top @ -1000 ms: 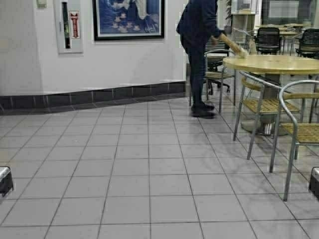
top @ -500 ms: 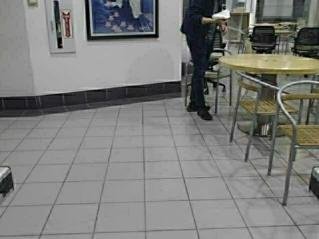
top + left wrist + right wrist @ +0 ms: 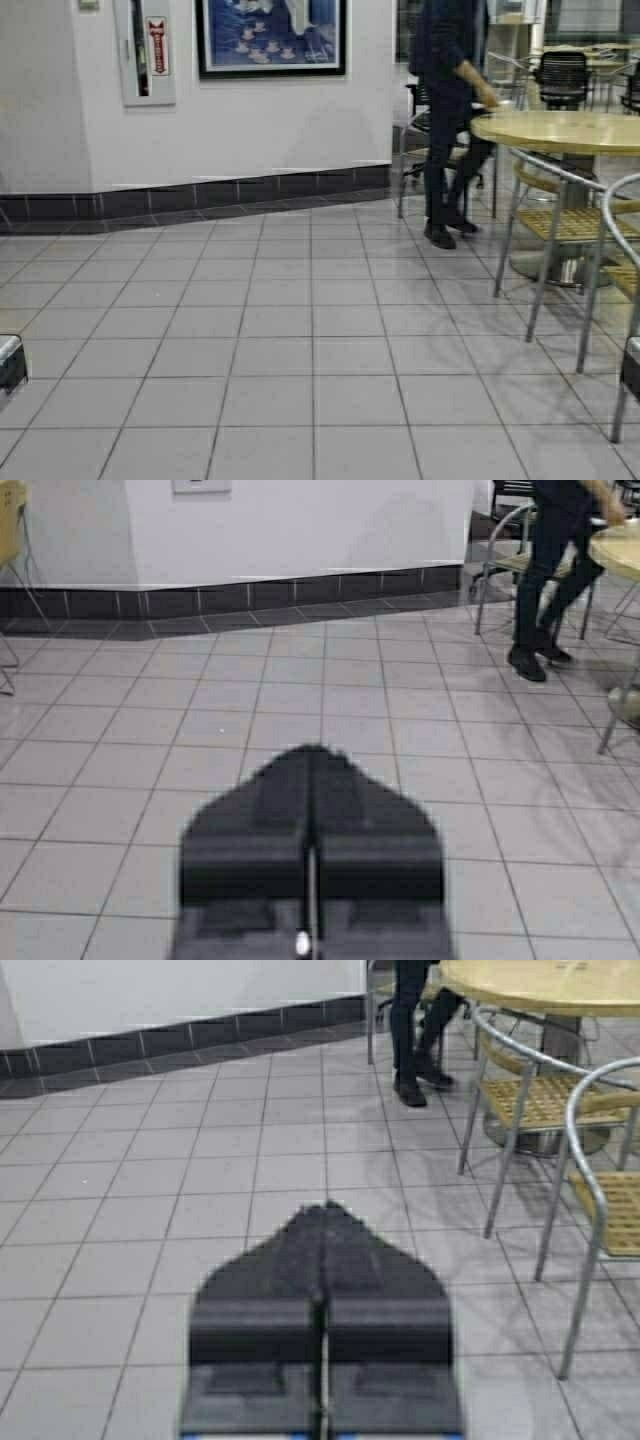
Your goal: Push the chairs under the table
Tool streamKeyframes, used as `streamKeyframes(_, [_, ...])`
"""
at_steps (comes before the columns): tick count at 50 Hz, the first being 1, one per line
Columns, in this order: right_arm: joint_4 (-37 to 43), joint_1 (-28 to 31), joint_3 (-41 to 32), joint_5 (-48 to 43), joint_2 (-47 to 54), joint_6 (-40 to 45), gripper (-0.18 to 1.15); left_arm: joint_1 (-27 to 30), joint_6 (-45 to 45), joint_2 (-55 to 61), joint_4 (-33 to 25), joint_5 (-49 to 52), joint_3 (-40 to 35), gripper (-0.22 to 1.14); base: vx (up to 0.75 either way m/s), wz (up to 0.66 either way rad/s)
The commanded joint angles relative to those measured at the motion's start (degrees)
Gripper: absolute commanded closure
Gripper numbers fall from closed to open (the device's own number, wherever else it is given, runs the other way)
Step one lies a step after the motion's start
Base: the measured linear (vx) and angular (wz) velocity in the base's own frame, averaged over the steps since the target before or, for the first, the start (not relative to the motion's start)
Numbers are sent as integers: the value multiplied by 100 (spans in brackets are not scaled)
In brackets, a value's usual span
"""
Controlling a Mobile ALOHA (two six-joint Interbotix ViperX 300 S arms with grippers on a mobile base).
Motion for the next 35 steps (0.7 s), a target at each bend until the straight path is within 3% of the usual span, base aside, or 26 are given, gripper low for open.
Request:
streamKeyframes(1, [9,-9,-193,0,26,26,92,9,18,53,35,-53,-114,89,29,12])
streamKeyframes(35, [9,-9,-18,26,-141,53,92,0,-53,-88,123,-167,26,89,32,0])
